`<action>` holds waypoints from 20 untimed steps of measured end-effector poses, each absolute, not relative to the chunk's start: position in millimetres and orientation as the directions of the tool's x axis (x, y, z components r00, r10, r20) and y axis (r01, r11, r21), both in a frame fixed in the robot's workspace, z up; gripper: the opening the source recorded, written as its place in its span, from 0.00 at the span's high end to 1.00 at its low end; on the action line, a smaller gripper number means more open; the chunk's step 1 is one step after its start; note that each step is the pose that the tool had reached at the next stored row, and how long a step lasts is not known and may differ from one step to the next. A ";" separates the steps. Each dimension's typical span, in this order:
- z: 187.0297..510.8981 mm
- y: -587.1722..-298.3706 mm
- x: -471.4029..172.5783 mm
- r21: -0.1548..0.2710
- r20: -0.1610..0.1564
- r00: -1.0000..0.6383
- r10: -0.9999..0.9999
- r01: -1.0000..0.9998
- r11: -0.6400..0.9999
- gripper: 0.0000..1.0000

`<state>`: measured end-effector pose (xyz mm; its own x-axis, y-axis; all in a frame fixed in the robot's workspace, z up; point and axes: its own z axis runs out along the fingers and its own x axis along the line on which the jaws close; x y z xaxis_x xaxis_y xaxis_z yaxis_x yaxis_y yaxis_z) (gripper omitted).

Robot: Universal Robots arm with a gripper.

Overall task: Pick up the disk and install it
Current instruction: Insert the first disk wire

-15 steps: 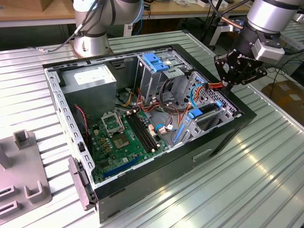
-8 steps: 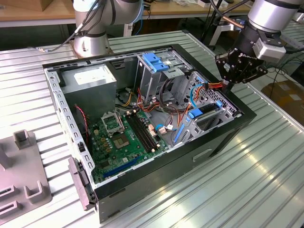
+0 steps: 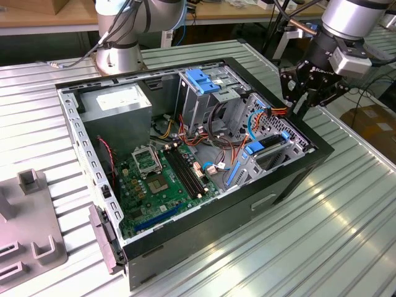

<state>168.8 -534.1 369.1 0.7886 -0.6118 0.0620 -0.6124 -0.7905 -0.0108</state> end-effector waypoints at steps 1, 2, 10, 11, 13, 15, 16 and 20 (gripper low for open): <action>369.2 -532.7 169.3 -0.011 0.062 0.792 -0.608 -0.609 -0.793 0.64; 369.1 -531.6 169.8 -0.011 0.062 0.793 -0.606 -0.606 -0.795 0.64; 369.0 -521.9 174.1 -0.011 0.062 0.799 -0.598 -0.598 -0.801 0.64; 369.0 -521.1 174.1 -0.011 0.062 0.799 -0.597 -0.598 -0.801 0.64; 369.0 -519.2 174.4 -0.011 0.062 0.800 -0.597 -0.597 -0.802 0.64; 369.0 -516.5 174.8 -0.011 0.062 0.801 -0.595 -0.596 -0.803 0.64; 368.9 -516.0 174.8 -0.011 0.062 0.801 -0.595 -0.596 -0.803 0.64; 369.0 -515.8 174.9 -0.011 0.062 0.801 -0.595 -0.596 -0.803 0.64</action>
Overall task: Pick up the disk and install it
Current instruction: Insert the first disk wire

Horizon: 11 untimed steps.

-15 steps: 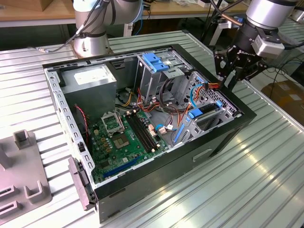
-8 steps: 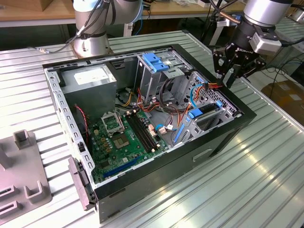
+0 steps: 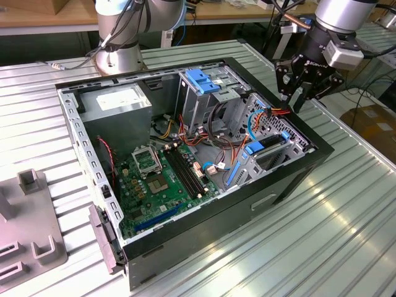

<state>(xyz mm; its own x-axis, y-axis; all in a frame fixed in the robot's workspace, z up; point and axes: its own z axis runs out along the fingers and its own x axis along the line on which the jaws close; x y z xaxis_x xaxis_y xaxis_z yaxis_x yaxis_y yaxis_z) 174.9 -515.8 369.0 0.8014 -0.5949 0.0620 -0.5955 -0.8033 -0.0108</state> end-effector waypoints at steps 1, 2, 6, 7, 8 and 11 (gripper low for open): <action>369.0 -515.8 174.9 -0.011 0.062 0.801 -0.595 -0.596 -0.803 0.64; 368.9 -515.8 174.9 -0.011 0.062 0.801 -0.595 -0.596 -0.803 0.64; 369.0 -515.7 174.9 -0.011 0.062 0.801 -0.595 -0.596 -0.803 0.73; 369.0 -515.7 175.0 -0.011 0.062 0.801 -0.595 -0.596 -0.803 0.73; 368.9 -515.7 175.0 -0.011 0.062 0.801 -0.595 -0.596 -0.803 0.73; 368.1 -515.7 175.1 -0.012 0.063 0.801 -0.595 -0.595 -0.803 0.73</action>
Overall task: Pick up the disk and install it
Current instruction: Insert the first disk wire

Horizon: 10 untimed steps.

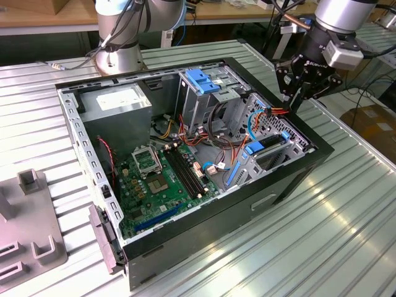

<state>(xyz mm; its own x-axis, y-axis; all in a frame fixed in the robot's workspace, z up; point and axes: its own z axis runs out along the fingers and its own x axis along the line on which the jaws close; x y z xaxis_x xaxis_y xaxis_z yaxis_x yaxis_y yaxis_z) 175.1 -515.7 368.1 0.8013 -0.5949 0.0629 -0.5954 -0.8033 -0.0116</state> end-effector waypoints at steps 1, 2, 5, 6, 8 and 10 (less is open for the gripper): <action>367.9 -515.7 175.1 -0.012 0.063 0.801 -0.595 -0.595 -0.803 0.73; 367.7 -515.7 175.2 -0.012 0.063 0.801 -0.595 -0.595 -0.803 0.73; 366.4 -515.7 176.1 -0.012 0.064 0.801 -0.595 -0.596 -0.803 0.73; 366.1 -515.7 176.3 -0.012 0.064 0.801 -0.595 -0.595 -0.803 0.73; 365.4 -515.7 176.7 -0.012 0.064 0.801 -0.595 -0.596 -0.803 0.73; 364.6 -515.7 177.2 -0.012 0.064 0.801 -0.595 -0.595 -0.803 0.73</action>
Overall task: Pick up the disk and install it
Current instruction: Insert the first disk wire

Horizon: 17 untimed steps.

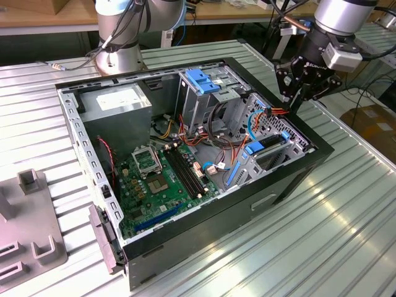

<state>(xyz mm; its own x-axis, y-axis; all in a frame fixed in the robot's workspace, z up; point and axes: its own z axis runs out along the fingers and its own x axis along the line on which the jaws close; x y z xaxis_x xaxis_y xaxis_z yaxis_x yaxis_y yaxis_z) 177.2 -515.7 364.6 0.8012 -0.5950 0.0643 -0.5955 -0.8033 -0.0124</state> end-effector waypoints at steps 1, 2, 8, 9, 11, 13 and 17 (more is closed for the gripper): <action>364.6 -515.8 177.3 -0.012 0.064 0.801 -0.595 -0.596 -0.803 0.74; 364.7 -515.7 177.4 -0.012 0.065 0.801 -0.595 -0.596 -0.803 0.80; 365.7 -515.7 177.4 -0.013 0.064 0.801 -0.595 -0.596 -0.803 0.83; 366.4 -515.7 177.4 -0.012 0.064 0.801 -0.595 -0.595 -0.803 0.83; 368.9 -515.7 177.4 -0.013 0.064 0.801 -0.595 -0.595 -0.803 0.83; 370.0 -515.8 177.4 -0.013 0.064 0.801 -0.595 -0.596 -0.803 0.83; 370.2 -515.7 174.4 -0.013 0.064 0.787 -0.613 -0.614 -0.789 0.83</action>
